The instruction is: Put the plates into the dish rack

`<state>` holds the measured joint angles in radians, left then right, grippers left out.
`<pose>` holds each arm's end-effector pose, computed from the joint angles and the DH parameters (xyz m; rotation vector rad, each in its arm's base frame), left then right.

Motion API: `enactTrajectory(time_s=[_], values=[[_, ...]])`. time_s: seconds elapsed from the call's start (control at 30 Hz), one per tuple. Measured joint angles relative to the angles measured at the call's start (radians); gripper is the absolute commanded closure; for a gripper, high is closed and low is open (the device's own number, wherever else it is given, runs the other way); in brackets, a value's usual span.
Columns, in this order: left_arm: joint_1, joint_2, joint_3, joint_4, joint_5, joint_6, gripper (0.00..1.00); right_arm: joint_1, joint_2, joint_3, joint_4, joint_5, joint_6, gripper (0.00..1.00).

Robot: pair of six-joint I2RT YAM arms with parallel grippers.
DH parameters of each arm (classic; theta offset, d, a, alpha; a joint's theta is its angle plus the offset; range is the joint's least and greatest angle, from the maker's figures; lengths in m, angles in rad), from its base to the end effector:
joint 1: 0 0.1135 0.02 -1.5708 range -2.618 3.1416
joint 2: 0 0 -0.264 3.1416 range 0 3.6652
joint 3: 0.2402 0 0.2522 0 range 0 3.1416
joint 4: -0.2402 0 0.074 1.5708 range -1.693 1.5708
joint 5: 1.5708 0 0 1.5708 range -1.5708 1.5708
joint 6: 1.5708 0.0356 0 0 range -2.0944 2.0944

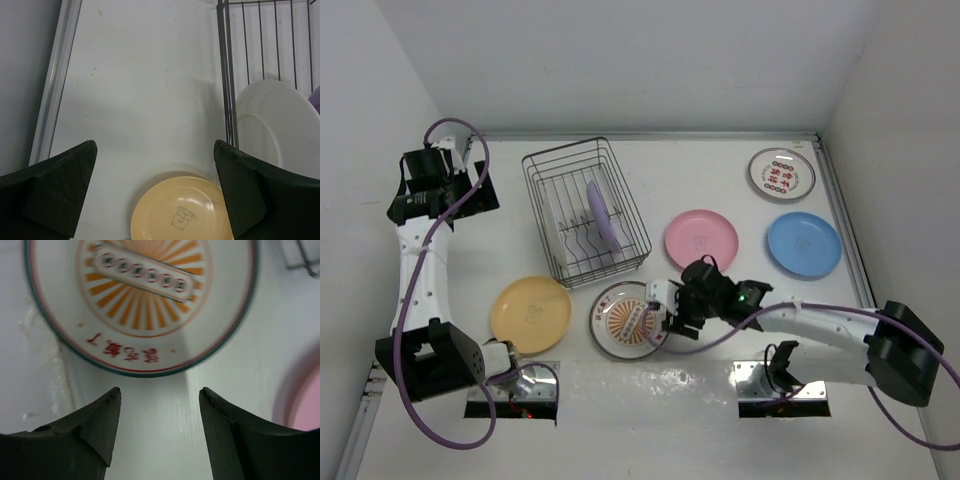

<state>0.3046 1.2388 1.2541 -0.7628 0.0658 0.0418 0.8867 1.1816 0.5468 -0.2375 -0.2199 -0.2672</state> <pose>0.2471 0.0752 0.3524 -0.2707 2.3025 0.0993 0.1346 0.1774 0.1775 -1.4412 2.0311 0.5379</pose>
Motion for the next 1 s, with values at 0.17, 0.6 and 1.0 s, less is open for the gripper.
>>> enactTrajectory(time_s=[0.17,0.6,1.0], values=[[0.0,0.0,0.0,0.0,-0.003,0.007,0.01,0.174,-0.06,-0.084,0.037,0.032,-0.161,0.3],[0.0,-0.024,0.0,-0.001,-0.002,0.01,0.01,0.41,0.126,-0.185,0.402,0.191,-0.459,0.28],[0.0,-0.042,0.0,-0.001,0.0,0.014,0.01,0.415,0.285,-0.124,0.47,0.216,-0.582,0.95]])
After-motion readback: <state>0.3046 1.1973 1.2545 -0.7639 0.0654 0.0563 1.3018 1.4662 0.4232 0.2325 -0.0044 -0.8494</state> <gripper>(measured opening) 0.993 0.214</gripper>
